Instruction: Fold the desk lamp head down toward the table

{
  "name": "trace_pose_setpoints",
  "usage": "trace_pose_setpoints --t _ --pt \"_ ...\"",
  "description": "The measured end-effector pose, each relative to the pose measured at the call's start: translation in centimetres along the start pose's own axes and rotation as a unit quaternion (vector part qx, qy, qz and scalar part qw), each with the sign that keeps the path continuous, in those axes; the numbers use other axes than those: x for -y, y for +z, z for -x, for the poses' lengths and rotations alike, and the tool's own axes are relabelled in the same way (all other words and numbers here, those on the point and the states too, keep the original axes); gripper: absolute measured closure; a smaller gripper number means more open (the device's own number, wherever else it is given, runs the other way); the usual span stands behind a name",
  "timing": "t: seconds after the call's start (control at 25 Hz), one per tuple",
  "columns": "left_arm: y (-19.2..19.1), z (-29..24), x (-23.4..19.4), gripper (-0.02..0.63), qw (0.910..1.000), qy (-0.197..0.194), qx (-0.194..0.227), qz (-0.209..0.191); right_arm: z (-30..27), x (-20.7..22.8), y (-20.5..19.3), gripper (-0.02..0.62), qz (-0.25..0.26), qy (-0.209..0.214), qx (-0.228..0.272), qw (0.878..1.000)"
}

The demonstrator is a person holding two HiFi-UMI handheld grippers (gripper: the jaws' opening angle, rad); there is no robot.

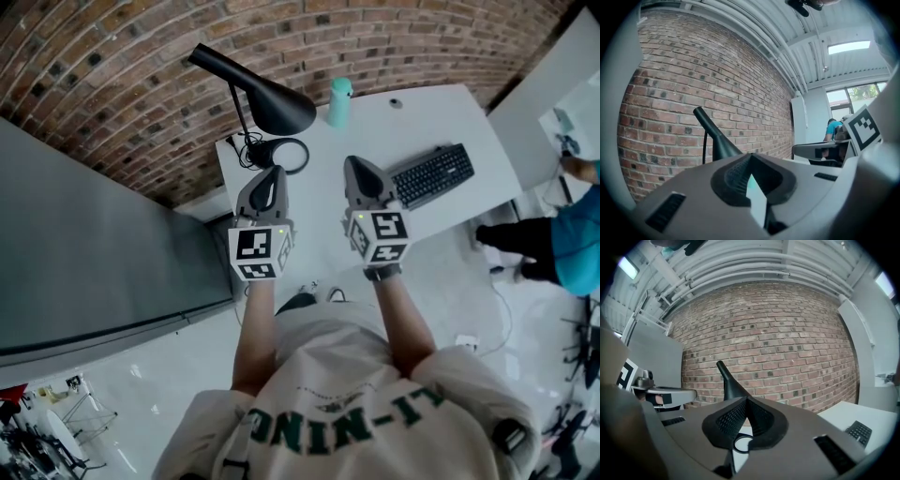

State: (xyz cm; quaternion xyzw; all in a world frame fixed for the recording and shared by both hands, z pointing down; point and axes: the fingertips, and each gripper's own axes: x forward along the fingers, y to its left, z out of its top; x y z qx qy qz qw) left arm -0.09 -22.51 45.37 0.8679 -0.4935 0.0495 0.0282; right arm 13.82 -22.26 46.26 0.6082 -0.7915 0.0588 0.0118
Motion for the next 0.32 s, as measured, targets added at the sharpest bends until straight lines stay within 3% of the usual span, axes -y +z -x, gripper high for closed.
trace_pose_setpoints --t 0.2,0.32 --pt "-2.7 -0.8 1.4 0.612 0.999 -0.005 -0.044 0.007 0.9 1.2 -0.8 0.592 -0.005 0.002 -0.01 1.0" --pt "-5.9 -1.8 2.8 0.612 0.9951 -0.018 -0.096 0.016 1.6 2.4 -1.7 0.592 -0.009 0.003 -0.018 1.0"
